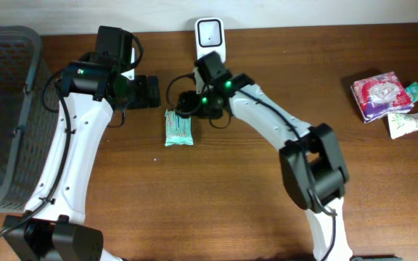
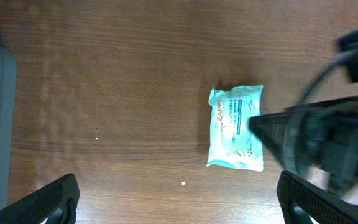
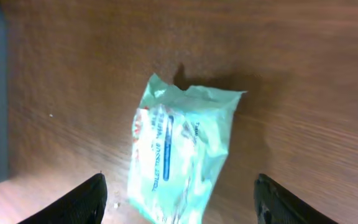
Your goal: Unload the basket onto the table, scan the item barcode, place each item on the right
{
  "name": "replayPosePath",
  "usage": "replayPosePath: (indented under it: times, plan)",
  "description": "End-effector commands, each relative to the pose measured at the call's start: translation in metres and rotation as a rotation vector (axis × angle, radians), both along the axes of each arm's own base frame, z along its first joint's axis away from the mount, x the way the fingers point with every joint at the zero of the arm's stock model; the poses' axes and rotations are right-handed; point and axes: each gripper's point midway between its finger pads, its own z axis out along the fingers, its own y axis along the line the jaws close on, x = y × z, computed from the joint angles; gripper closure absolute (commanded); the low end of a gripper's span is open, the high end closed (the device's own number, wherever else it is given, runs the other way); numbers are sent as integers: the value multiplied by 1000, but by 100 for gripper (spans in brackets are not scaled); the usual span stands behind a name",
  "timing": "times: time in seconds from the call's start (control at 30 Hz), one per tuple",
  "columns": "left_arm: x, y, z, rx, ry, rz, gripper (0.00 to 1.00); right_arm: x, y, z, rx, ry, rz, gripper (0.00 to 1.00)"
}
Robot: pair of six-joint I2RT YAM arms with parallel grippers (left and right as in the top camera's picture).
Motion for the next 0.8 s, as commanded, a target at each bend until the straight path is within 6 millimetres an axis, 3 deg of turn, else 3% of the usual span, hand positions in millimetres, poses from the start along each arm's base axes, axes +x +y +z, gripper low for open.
replayPosePath:
  times: [0.0, 0.07, 0.1, 0.13, 0.17, 0.2, 0.27, 0.33, 0.37, 0.4, 0.43, 0.5, 0.53, 0.6, 0.67, 0.73, 0.77]
  plan:
    - [0, 1, 4, 17, -10, -16, 1, -12, 17, -33, 0, 73, -2, 30]
    - [0, 1, 4, 17, -10, -16, 1, -12, 23, -47, 0, 72, 6, 19]
    - [0, 1, 4, 17, -10, -16, 1, -11, 23, -52, -1, 79, -2, 19]
    - [0, 1, 4, 17, -10, -16, 1, -11, 23, -61, -5, 91, -9, 34]
    - [0, 1, 4, 17, -10, -16, 1, -12, 23, -63, -8, 92, -10, 74]
    - [0, 1, 4, 17, -10, -16, 1, -8, 24, -60, -1, 82, -13, 96]
    - [0, 1, 4, 17, -10, -16, 1, -2, 22, -51, 7, 69, -21, 96]
    - [0, 1, 4, 17, -10, -16, 1, 13, -9, -29, -91, 24, -104, 96]
    - [0, 1, 4, 17, -10, -16, 1, 23, -53, -1, -245, -47, -170, 96]
    - [0, 1, 4, 17, -10, -16, 1, 25, -75, 14, -338, -86, -199, 96]
    - [0, 1, 4, 17, -10, -16, 1, 25, -129, 43, -573, -166, -299, 96]
    - [0, 1, 4, 17, -10, -16, 1, 18, -176, 62, -850, -241, -361, 96]
    - [0, 1, 4, 17, -10, -16, 1, 12, -194, 59, -983, -244, -356, 96]
    - [0, 1, 4, 17, -10, -16, 1, 2, -208, 37, -1085, -211, -332, 96]
    - [0, 1, 4, 17, -10, -16, 1, -11, -205, 1, -1084, -128, -273, 79]
    - [0, 1, 4, 17, -10, -16, 1, -18, -179, -15, -994, -88, -224, 62]
    - [0, 1, 4, 17, -10, -16, 1, -22, -152, -20, -929, -97, -137, 46]
